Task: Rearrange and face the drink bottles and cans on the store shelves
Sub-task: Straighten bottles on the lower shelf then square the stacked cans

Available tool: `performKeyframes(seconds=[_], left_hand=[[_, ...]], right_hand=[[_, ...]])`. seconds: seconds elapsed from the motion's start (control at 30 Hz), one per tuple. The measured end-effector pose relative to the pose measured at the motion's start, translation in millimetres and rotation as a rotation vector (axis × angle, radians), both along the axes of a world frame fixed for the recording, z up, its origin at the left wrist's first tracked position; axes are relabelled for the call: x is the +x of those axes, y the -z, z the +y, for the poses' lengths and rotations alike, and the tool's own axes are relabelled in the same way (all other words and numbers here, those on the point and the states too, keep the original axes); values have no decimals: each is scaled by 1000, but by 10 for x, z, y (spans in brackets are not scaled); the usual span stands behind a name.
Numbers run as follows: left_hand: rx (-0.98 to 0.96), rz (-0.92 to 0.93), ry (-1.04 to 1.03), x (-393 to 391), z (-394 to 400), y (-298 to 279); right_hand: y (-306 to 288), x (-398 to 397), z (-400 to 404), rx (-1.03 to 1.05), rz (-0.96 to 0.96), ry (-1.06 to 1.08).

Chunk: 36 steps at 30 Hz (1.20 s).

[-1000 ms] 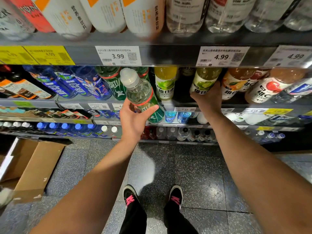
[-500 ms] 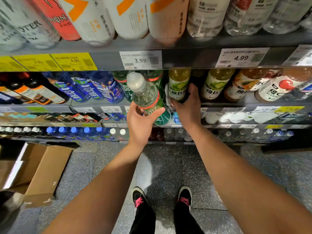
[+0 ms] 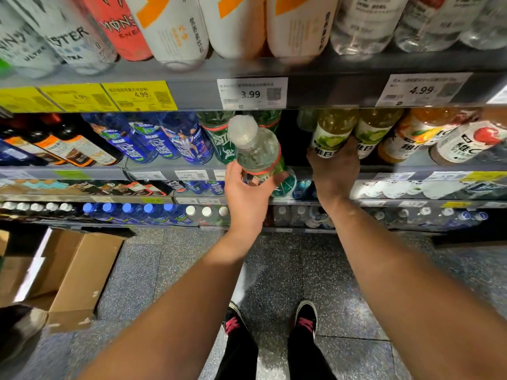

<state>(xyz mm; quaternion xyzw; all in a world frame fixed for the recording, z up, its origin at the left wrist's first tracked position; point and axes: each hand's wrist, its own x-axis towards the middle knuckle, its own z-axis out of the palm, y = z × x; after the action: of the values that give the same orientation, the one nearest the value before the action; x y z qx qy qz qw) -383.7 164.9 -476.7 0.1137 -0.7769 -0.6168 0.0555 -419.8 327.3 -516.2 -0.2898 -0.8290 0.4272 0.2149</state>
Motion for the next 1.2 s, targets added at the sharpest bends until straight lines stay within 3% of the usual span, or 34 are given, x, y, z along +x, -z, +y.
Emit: performKeyframes(seconds=[0.23,0.47,0.67,0.8,1.2], left_hand=[[49,19,-43,-48,296,11],[-93,76,-198,-163,611,43],[-206,107,-213,-276,885,87],[-290,115,-237,-365,1054,81],[-218,34,-293,-503,1159,22]], right_hand=[[2,28,146,-20,20,0],[12,46,242,13,74,-9],[10,39,265,52,97,-7],[28,6,321,59,20,-57],[12,58,403,2,9,-156]])
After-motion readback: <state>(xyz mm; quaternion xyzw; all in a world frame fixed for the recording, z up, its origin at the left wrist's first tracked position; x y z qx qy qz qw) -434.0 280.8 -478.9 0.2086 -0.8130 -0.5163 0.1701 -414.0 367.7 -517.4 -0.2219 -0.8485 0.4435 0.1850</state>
